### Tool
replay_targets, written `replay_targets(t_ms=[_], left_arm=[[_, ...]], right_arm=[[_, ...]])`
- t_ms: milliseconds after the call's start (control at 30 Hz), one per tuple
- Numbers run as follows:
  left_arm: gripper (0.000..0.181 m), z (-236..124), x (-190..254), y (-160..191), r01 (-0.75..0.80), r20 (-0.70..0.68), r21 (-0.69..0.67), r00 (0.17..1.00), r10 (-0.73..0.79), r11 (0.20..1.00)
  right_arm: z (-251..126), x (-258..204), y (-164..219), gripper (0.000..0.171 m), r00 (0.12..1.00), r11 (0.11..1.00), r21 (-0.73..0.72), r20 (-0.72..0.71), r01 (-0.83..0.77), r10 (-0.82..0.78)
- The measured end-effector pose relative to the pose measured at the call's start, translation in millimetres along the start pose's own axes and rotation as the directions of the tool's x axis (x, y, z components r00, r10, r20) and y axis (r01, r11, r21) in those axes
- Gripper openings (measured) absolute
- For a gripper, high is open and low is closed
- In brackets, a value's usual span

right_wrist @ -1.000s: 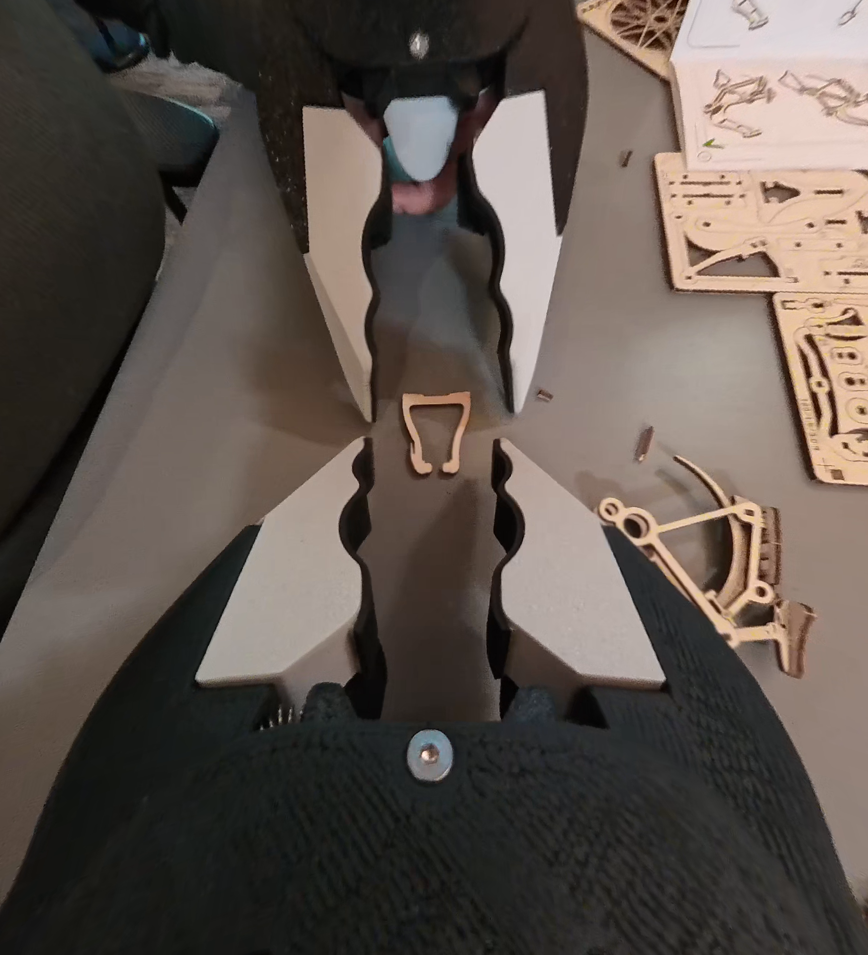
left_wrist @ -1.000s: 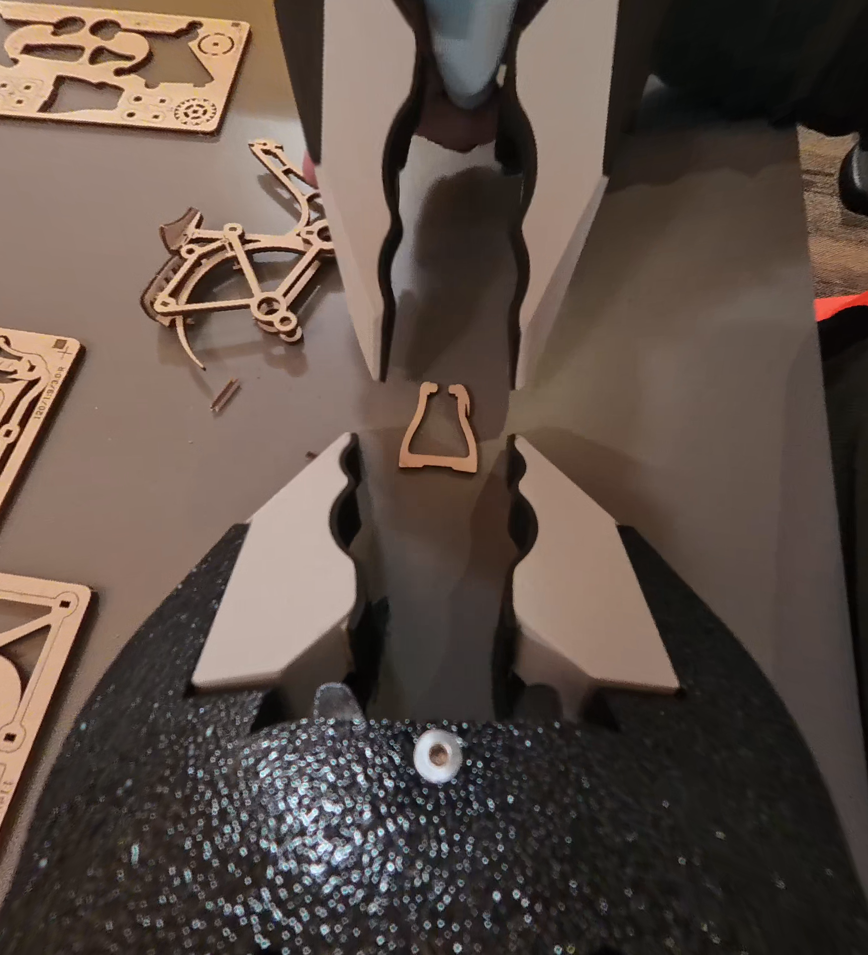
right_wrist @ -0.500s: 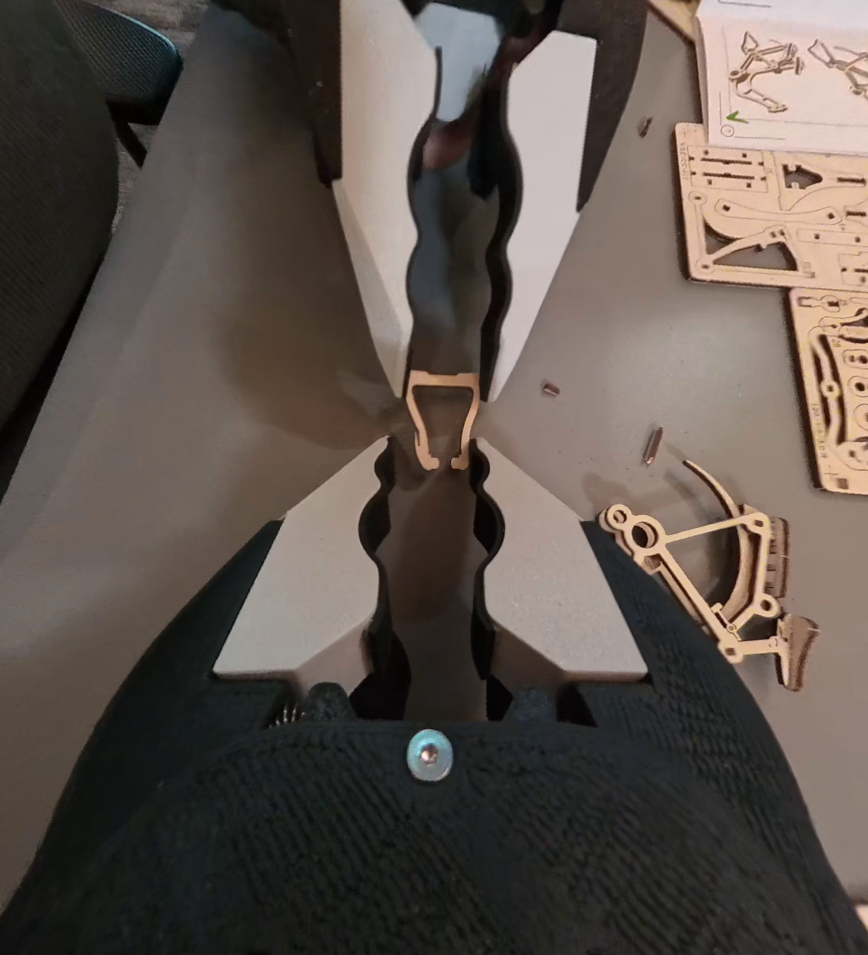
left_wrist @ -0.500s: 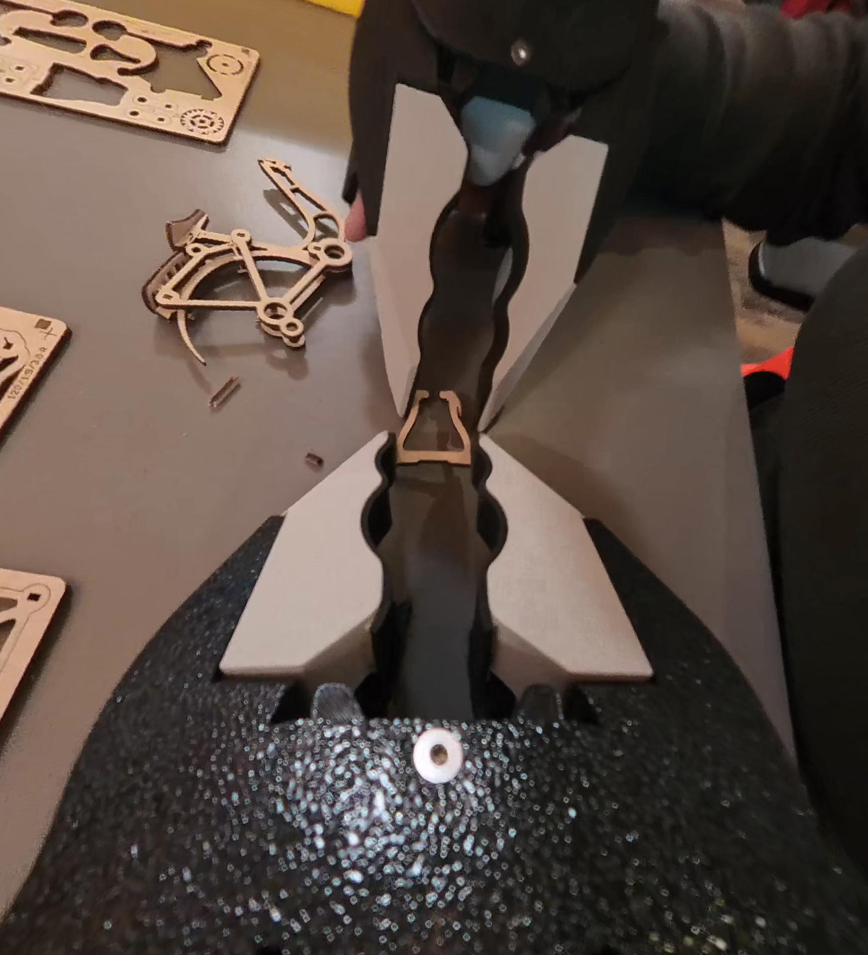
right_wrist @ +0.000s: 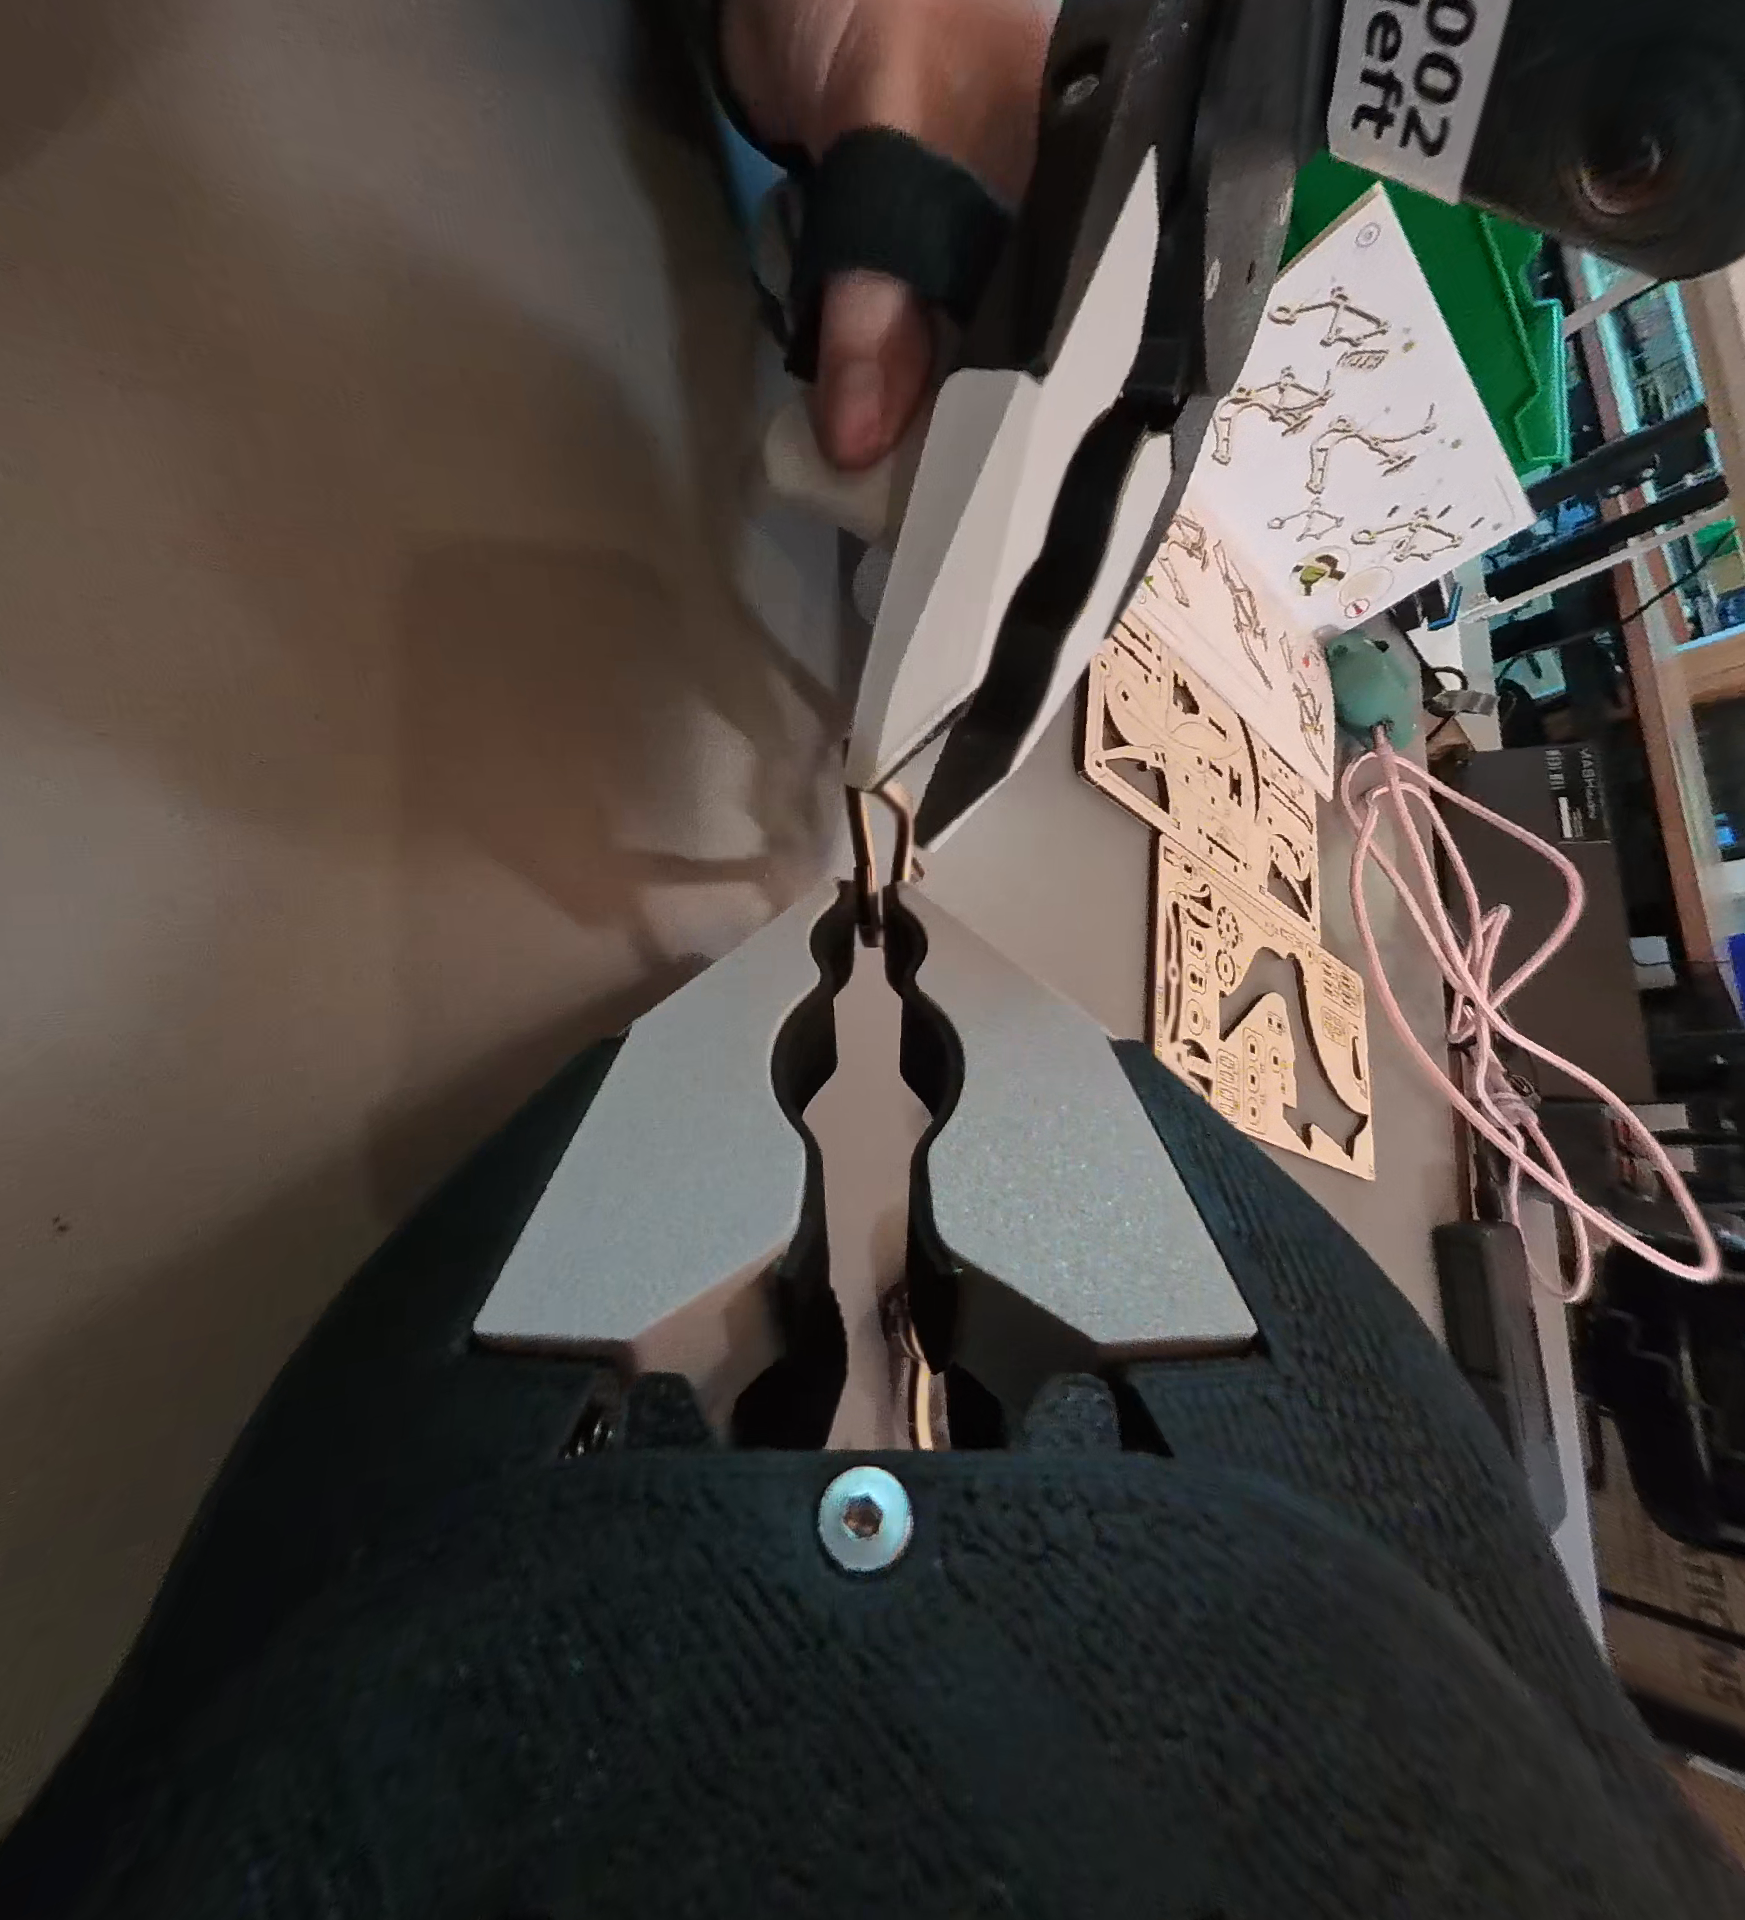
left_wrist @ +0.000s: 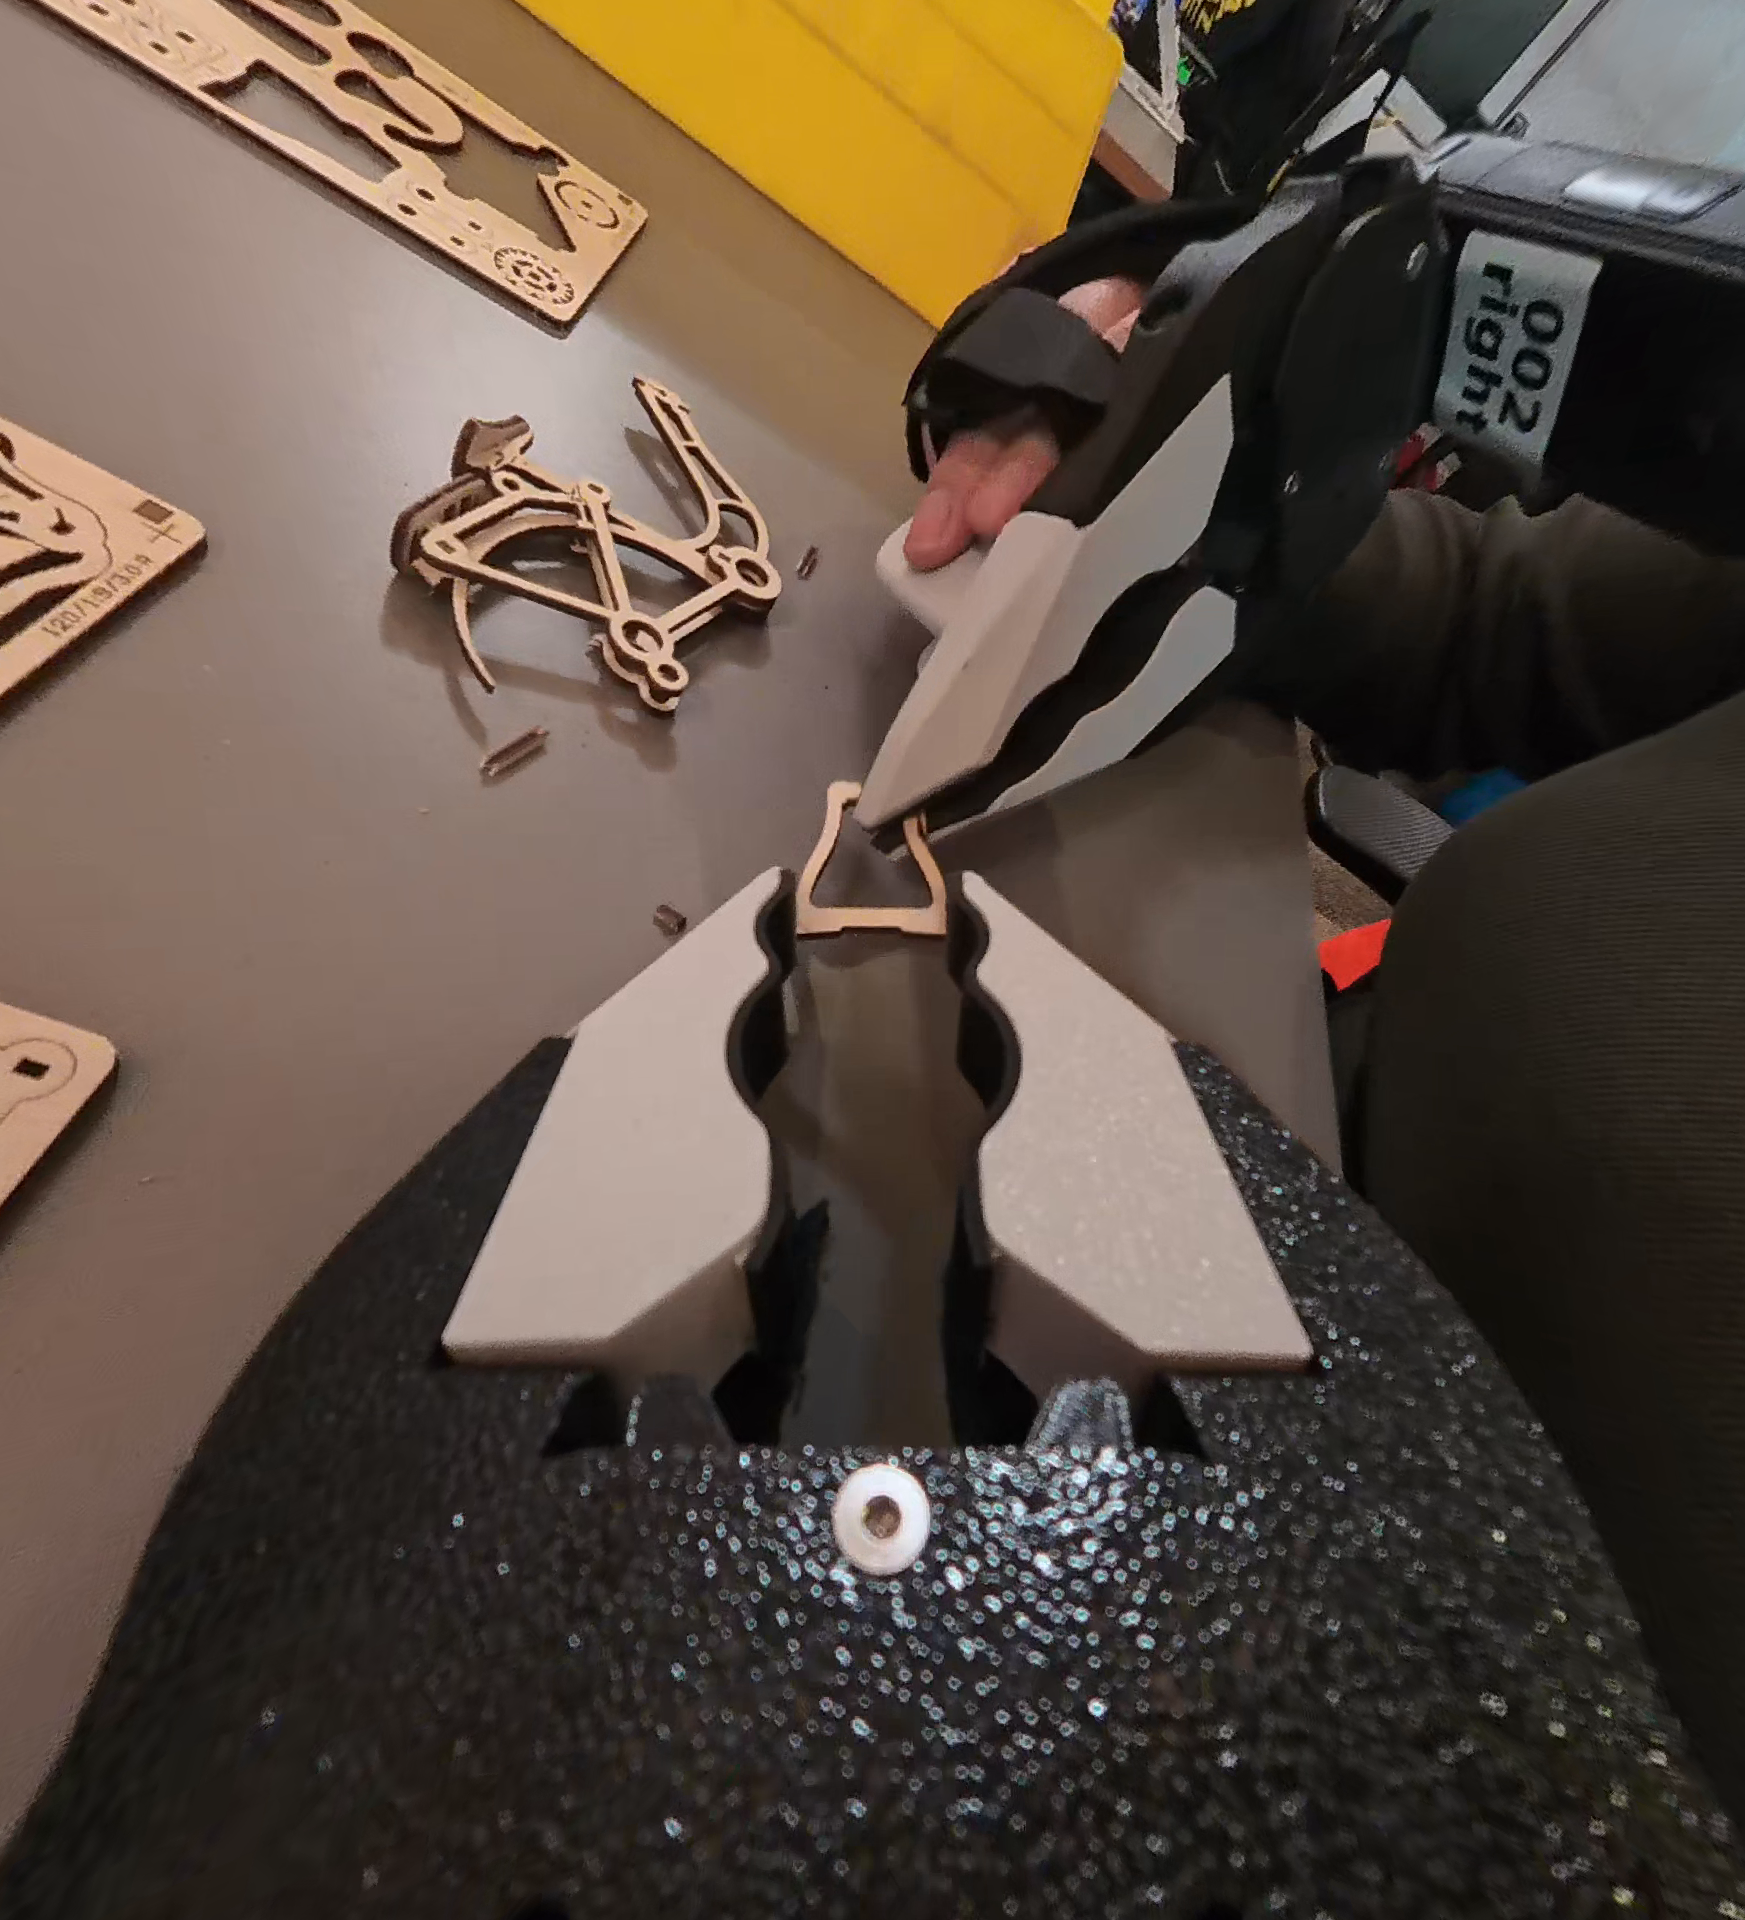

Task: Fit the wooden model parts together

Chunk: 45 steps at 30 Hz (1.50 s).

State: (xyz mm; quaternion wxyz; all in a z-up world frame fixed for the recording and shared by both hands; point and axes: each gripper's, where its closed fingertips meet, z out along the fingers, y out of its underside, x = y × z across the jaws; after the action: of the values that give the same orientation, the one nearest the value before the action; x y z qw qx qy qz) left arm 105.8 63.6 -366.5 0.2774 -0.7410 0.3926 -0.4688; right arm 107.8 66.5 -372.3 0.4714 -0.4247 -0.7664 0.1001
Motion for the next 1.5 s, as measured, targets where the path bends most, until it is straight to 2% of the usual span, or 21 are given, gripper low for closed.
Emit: replay_targets(t_ms=[67, 133, 167, 233, 300, 400, 567, 633, 667, 733, 800, 900, 967, 1033, 1200, 1500], left_arm=[[0.025, -1, 3, -4, -0.022, -0.012, 0.028, 1.000, 0.022, 0.999], [0.054, -2, 9, -13, -0.073, -0.020, 0.081, 0.997, 0.075, 0.994], [0.061, -2, 11, -13, -0.122, -0.011, 0.073, 0.992, 0.124, 0.990], [0.067, 3, 5, -2, -0.299, 0.081, -0.037, 0.950, 0.301, 0.954], [0.061, 7, 1, 6, -0.485, 0.156, -0.144, 0.850, 0.504, 0.862], [0.039, 9, 11, 6, -0.635, 0.172, -0.158, 0.737, 0.654, 0.756], [0.022, 12, 21, 9, -0.704, 0.127, -0.145, 0.683, 0.719, 0.695], [0.014, 12, 22, 8, -0.749, 0.148, -0.160, 0.625, 0.766, 0.643], [0.004, 10, 20, 6, -0.771, 0.175, -0.170, 0.589, 0.789, 0.614], [0.000, 7, 18, 2, -0.800, 0.220, -0.194, 0.528, 0.820, 0.567], [0.000, 7, 16, 0, -0.789, 0.237, -0.200, 0.536, 0.810, 0.581], [0.000, 2, 8, -5, -0.758, 0.273, -0.192, 0.569, 0.775, 0.624], [0.000, -1, 1, -8, -0.732, 0.301, -0.187, 0.592, 0.747, 0.655], [0.000, -5, -4, -11, -0.711, 0.327, -0.186, 0.606, 0.725, 0.678], [0.000, -8, -13, -12, -0.686, 0.356, -0.206, 0.611, 0.707, 0.698], [0.000, -6, -14, -9, -0.690, 0.348, -0.226, 0.602, 0.718, 0.688]], right_arm=[[0, -1, 0, 0.001, 1.000, 1.000, -0.001, 0.006, 0.000, 0.000], [-2, 0, 3, 0.000, 0.999, 0.999, -0.013, 0.019, -0.029, 0.029], [-4, 1, 4, 0.000, 0.999, 0.999, -0.008, 0.023, -0.045, 0.045], [-7, 1, 5, 0.000, 0.994, 0.995, 0.006, 0.043, -0.097, 0.096], [-11, 2, 4, 0.000, 0.987, 0.989, 0.024, 0.066, -0.146, 0.144], [-15, 0, 0, 0.000, 0.970, 0.974, 0.059, 0.122, -0.219, 0.211], [-19, -4, -8, 0.000, 0.943, 0.951, 0.099, 0.198, -0.292, 0.268], [-21, -6, -11, 0.000, 0.935, 0.945, 0.114, 0.223, -0.307, 0.277], [-21, -7, -12, 0.000, 0.931, 0.941, 0.124, 0.234, -0.315, 0.280], [-20, -7, -14, 0.001, 0.930, 0.938, 0.130, 0.233, -0.320, 0.285], [-21, -5, -13, 0.002, 0.930, 0.938, 0.124, 0.227, -0.324, 0.291], [-24, 11, 8, 0.033, 0.911, 0.917, 0.054, 0.153, -0.395, 0.384], [-29, 30, 35, 0.037, 0.875, 0.876, -0.027, 0.035, -0.482, 0.482], [-38, 50, 75, 0.032, 0.803, 0.790, -0.147, -0.155, -0.595, 0.575], [-41, 41, 84, 0.047, 0.651, 0.625, -0.197, -0.117, -0.755, 0.750], [-23, 24, 89, 0.047, 0.606, 0.535, -0.335, -0.159, -0.776, 0.780]])
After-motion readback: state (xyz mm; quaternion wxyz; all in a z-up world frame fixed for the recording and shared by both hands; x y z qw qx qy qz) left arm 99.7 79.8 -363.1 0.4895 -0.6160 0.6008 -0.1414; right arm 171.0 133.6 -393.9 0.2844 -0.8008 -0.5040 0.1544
